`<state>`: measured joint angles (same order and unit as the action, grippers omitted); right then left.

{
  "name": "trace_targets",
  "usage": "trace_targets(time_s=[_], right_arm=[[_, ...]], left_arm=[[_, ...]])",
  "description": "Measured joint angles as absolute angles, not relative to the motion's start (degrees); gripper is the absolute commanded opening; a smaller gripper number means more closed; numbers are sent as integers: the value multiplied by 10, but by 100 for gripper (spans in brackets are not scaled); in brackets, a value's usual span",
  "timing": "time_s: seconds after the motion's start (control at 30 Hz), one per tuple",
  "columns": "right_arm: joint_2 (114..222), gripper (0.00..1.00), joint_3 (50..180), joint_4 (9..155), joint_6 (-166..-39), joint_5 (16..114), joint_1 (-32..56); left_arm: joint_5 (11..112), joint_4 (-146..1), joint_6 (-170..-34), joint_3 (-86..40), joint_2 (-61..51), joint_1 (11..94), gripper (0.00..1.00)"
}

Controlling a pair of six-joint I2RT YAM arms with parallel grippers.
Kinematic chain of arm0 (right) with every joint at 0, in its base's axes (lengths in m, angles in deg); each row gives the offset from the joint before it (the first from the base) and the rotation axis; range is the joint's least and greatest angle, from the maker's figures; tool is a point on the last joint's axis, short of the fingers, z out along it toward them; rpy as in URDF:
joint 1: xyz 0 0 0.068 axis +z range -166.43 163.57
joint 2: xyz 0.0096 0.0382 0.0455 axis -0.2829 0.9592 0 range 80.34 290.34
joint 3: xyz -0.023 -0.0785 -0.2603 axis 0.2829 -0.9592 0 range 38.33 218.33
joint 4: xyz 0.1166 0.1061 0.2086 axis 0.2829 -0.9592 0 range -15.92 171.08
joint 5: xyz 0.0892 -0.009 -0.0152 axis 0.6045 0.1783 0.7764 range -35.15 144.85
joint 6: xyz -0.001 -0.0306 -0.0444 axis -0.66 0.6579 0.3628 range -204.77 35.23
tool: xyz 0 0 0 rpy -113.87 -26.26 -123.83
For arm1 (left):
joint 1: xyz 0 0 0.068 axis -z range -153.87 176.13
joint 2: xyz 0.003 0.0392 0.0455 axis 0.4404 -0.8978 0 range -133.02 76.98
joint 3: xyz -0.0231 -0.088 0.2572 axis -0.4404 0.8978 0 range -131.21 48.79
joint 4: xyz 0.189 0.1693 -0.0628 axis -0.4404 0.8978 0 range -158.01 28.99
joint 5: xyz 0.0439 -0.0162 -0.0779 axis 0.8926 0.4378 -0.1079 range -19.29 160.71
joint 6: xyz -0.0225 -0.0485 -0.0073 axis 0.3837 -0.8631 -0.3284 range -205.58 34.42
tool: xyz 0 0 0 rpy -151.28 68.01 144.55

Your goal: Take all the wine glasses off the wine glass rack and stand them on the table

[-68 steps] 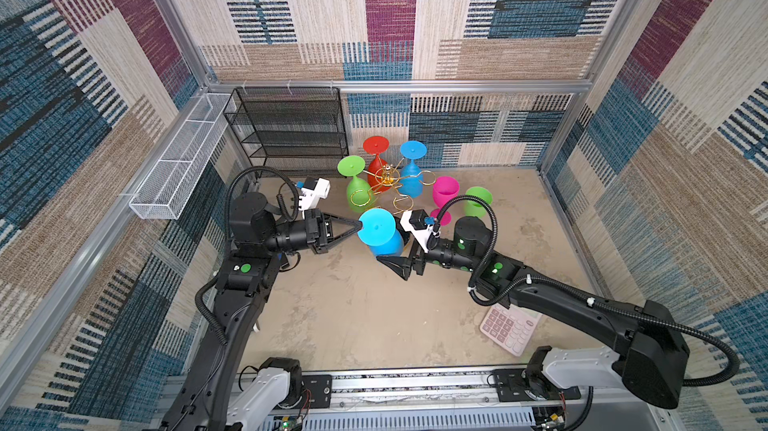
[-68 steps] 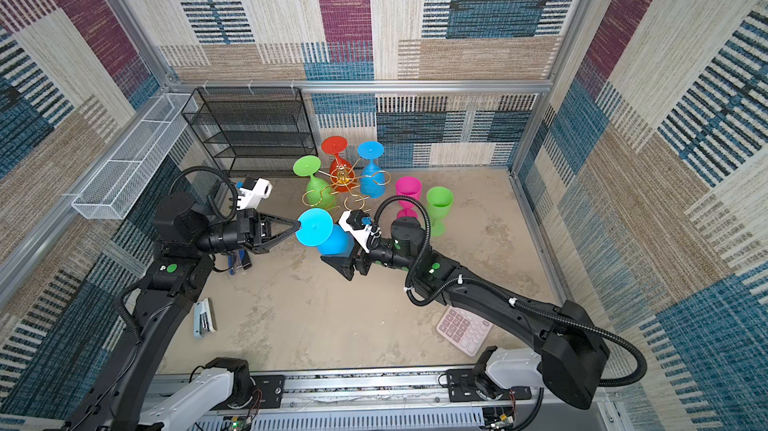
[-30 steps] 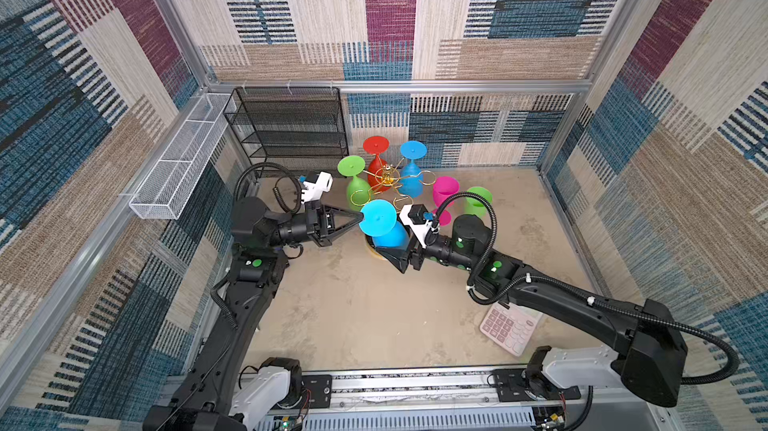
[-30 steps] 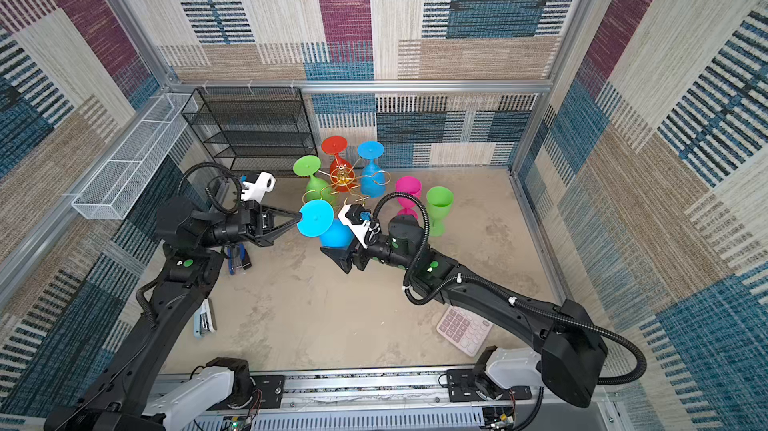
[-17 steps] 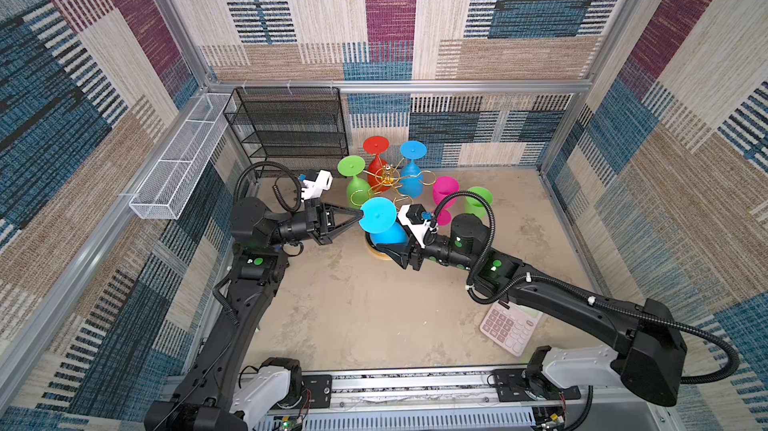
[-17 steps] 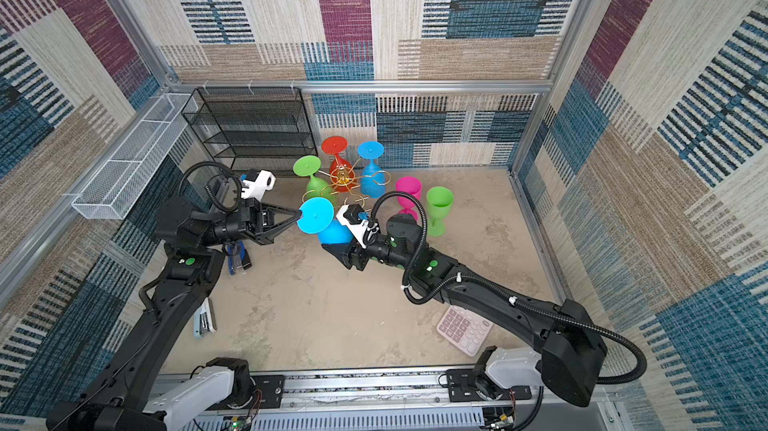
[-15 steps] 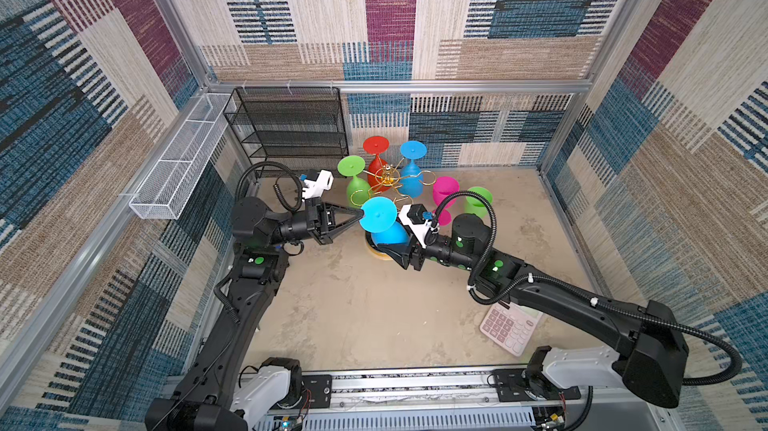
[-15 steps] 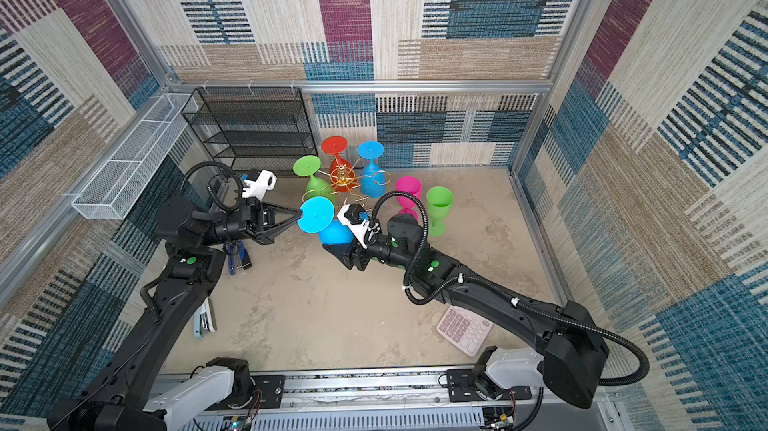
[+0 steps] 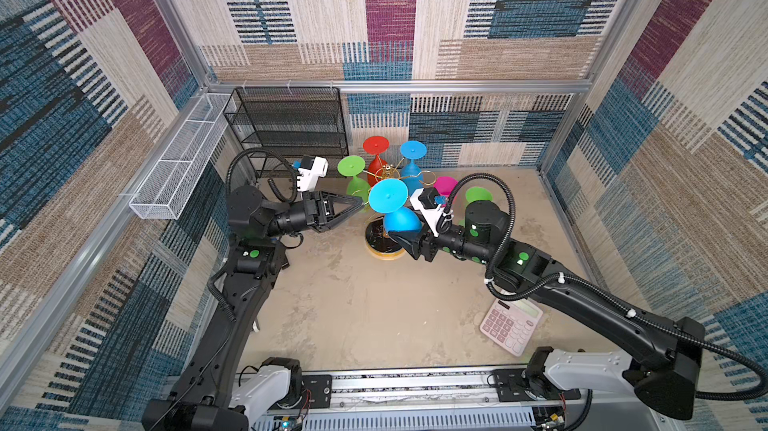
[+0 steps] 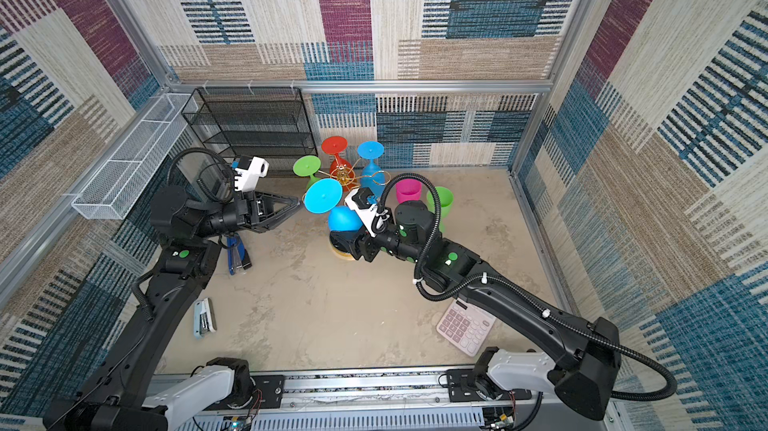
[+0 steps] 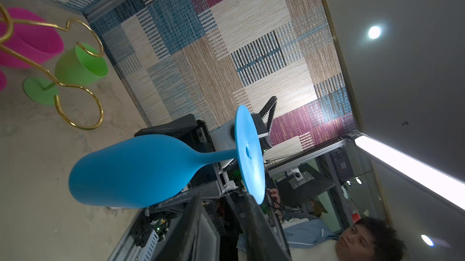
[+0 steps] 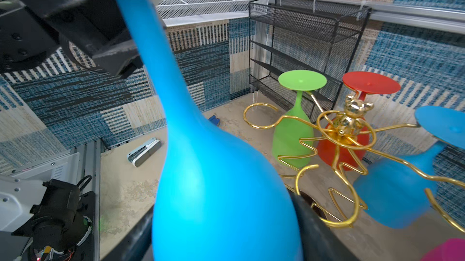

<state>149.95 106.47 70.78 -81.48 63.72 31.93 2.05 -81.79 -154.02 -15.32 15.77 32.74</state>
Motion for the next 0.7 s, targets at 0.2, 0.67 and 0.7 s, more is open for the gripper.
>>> trace_targets(time_s=[0.2, 0.67, 0.7], right_arm=[[1526, 55, 1172, 561, -829, 597, 319], [1604, 52, 1349, 320, -862, 557, 311], [1608, 52, 1358, 312, -862, 557, 311]], left_arm=[[155, -689, -1293, -175, 178, 331, 37], [273, -755, -846, -129, 190, 380, 43], [269, -768, -820, -123, 191, 384, 43]])
